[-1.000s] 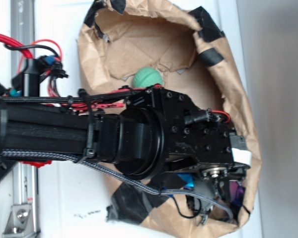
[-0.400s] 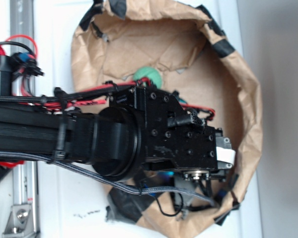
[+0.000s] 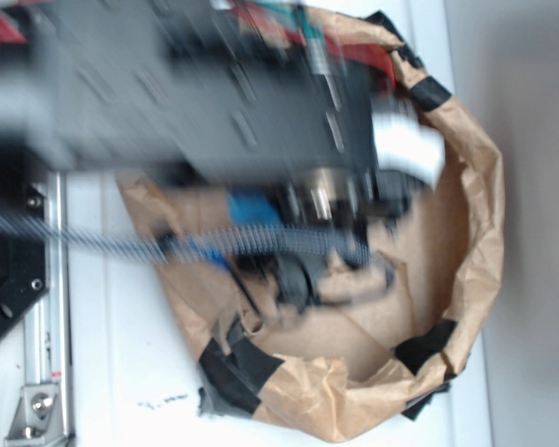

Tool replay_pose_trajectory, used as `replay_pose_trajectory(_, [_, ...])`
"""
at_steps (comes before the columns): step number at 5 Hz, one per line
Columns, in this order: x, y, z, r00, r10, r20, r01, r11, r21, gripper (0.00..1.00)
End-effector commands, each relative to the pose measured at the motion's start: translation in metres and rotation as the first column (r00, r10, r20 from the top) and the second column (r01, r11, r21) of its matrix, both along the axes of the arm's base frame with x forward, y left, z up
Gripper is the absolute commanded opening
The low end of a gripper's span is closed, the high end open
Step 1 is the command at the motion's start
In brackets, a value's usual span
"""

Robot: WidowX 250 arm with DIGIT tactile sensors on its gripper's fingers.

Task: Grab the blue sponge.

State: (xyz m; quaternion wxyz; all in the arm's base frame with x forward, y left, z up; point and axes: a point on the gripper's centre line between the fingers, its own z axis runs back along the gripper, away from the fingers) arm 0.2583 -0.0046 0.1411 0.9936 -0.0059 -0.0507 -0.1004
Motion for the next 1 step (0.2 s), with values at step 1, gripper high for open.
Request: replay_pose_trajectory(1, [-0.0004,0.0084,0.0539,0.993,-0.080,0.089,0.071,0.993,0.099,0.00])
